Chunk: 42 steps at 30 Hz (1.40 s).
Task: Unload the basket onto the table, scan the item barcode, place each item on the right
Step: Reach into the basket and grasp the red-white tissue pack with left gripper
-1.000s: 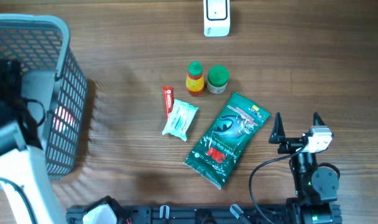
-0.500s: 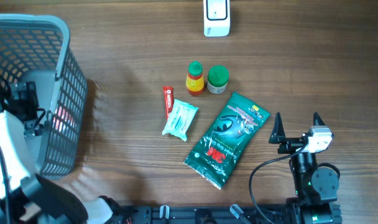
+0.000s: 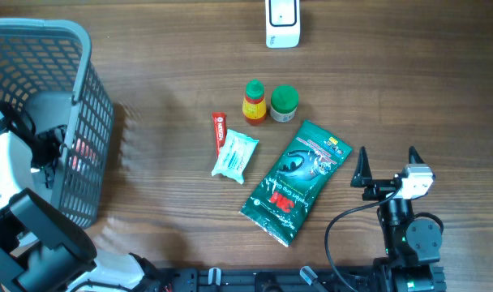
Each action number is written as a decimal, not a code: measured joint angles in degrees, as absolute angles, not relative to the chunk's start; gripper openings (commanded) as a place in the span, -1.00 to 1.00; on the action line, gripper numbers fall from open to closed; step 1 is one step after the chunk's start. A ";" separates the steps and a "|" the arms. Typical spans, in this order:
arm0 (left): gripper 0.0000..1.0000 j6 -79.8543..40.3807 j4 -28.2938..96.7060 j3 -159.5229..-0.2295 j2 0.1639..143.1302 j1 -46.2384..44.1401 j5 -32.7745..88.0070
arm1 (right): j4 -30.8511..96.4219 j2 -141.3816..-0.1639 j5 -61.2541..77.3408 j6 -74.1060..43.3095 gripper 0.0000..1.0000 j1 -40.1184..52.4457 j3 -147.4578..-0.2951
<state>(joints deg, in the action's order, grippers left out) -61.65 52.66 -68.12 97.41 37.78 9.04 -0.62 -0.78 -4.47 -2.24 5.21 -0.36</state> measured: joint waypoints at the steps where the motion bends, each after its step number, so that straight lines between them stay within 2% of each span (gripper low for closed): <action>1: 0.67 -61.65 53.12 -68.10 97.41 37.78 8.84 | -0.62 -0.78 -4.47 -2.24 0.99 5.21 -0.36; 8: 0.58 -61.71 45.54 -62.83 97.51 36.45 7.33 | -0.62 -0.78 -4.47 -2.24 0.99 5.21 -0.36; 10: 0.47 -61.80 43.16 -61.39 97.54 36.38 7.07 | -0.62 -0.78 -4.47 -2.24 0.99 5.21 -0.36; 14: -0.13 -61.60 39.38 -59.68 97.54 36.36 5.82 | -0.62 -0.78 -4.47 -2.24 1.00 5.21 -0.36; 15: -0.61 -61.67 38.65 -59.42 97.54 36.36 5.56 | -0.62 -0.78 -4.47 -2.24 0.99 5.21 -0.36; 16: -0.92 -61.80 38.20 -59.13 97.45 36.36 5.21 | -0.62 -0.78 -4.47 -2.24 1.00 5.21 -0.36; 27: -0.92 -60.55 39.44 -58.83 94.89 36.38 3.70 | -0.62 -0.78 -4.47 -2.24 0.99 5.21 -0.36; 38: -0.92 -59.83 40.82 -64.05 63.94 36.38 -0.05 | -0.62 -0.78 -4.49 -2.24 0.99 5.21 -0.36; 42: -0.92 -59.83 39.33 -64.14 53.98 36.38 2.85 | -0.62 -0.78 -4.49 -2.24 0.99 5.21 -0.36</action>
